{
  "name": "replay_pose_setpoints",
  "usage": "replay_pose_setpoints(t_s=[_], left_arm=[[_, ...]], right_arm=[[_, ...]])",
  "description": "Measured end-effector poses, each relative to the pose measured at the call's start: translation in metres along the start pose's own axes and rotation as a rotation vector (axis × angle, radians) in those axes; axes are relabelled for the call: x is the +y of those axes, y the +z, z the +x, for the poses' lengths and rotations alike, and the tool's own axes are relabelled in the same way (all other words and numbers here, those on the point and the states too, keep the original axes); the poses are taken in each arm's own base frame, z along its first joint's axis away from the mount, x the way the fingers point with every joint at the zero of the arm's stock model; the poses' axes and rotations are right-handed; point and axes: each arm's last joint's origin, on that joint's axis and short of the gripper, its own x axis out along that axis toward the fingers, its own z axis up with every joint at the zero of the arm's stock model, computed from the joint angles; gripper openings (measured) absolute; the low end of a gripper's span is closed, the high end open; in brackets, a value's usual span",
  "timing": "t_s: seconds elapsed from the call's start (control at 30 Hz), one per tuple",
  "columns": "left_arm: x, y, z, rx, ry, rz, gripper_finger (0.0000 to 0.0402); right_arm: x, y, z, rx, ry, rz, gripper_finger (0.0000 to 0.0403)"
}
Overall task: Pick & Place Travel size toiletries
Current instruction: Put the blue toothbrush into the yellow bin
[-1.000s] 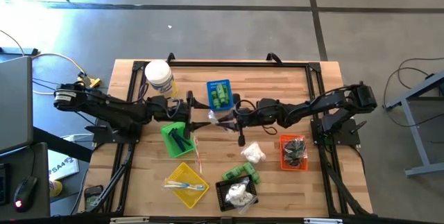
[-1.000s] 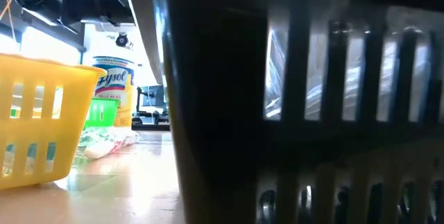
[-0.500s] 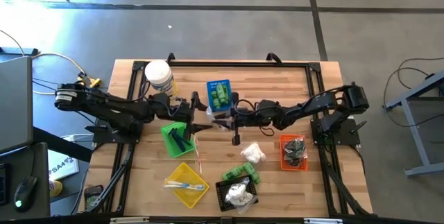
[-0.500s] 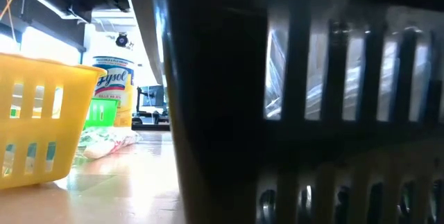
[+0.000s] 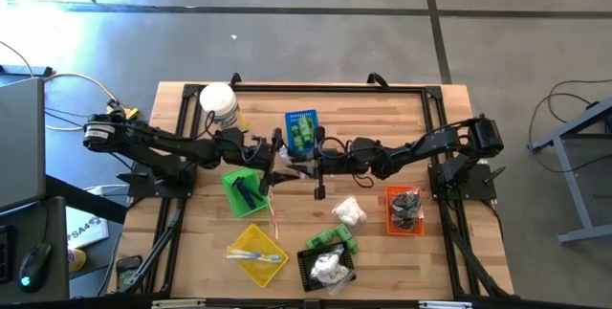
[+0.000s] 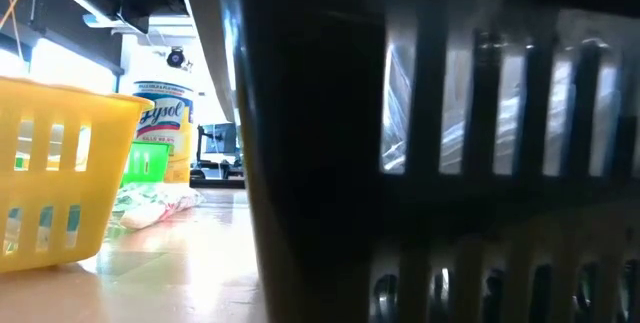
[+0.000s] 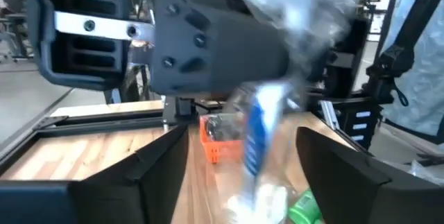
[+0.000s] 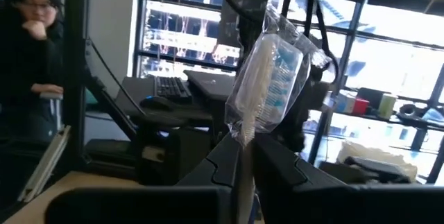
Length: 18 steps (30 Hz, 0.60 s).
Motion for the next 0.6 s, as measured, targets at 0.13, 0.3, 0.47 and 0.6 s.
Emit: replay_pose_setpoints(t_s=[0.13,0.3,0.47,0.6], left_arm=[[-0.0008,0.0008,-0.0004,-0.003,-0.026,0.003,0.0202],[-0.0015,0.0017,-0.0005,-0.014,-0.051,0.031,0.0099],[-0.0014,0.0005,-0.0005,-0.003,-0.049,0.057,0.0017],[-0.0015,-0.0019,-0.0007,0.023,-0.051,0.059,0.0021]], right_arm=[[0.0,0.0001,0.0,-0.002,0.002,-0.018,0.0026],[0.0007,-0.001,-0.0001,0.008,0.016,-0.022,0.0011],[0.0008,-0.0015,-0.0001,0.013,0.016,-0.021,0.003],[0.0009,-0.0024,-0.0001,0.023,0.018,-0.018,0.0048]])
